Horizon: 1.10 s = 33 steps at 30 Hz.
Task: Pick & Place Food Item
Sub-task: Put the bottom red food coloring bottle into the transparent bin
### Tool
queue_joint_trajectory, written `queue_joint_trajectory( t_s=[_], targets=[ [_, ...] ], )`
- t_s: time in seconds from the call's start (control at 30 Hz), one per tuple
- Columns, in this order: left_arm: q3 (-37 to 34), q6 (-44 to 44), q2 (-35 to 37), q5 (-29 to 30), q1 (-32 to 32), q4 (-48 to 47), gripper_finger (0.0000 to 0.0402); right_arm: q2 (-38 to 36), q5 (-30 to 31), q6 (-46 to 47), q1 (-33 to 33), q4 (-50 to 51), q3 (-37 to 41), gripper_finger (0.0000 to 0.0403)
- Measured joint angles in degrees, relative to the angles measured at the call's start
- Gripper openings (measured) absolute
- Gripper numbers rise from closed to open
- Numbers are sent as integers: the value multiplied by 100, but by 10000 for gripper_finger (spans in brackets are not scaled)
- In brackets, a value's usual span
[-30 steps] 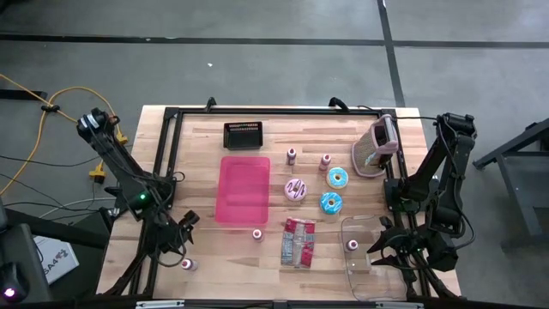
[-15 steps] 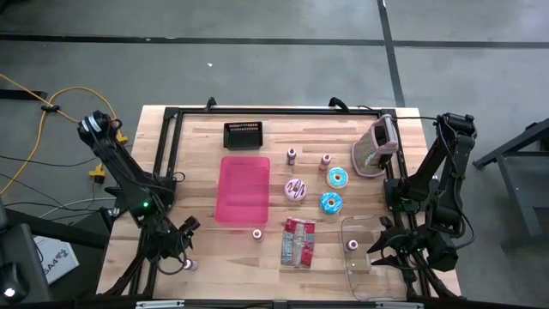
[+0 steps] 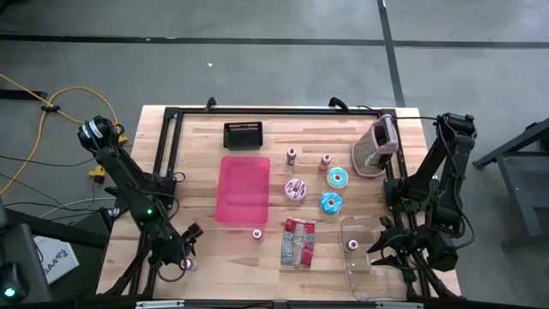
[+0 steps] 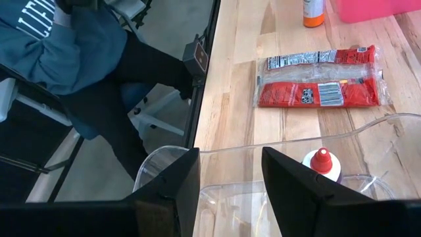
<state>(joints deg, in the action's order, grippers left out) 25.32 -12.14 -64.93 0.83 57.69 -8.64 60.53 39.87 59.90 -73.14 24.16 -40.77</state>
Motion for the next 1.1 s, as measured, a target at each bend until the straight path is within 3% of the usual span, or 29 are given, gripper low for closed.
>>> queue_joint_trajectory(
  t_s=[0.73, 1.1],
  targets=[
    [-11, 188, -585, -226, 0, 971, 220, 0, -1, 0, 1, 0, -1, 151],
    [-11, 227, -609, -228, -9, 1027, 220, 0, 1, 0, 2, 0, 0, 151]
  ],
)
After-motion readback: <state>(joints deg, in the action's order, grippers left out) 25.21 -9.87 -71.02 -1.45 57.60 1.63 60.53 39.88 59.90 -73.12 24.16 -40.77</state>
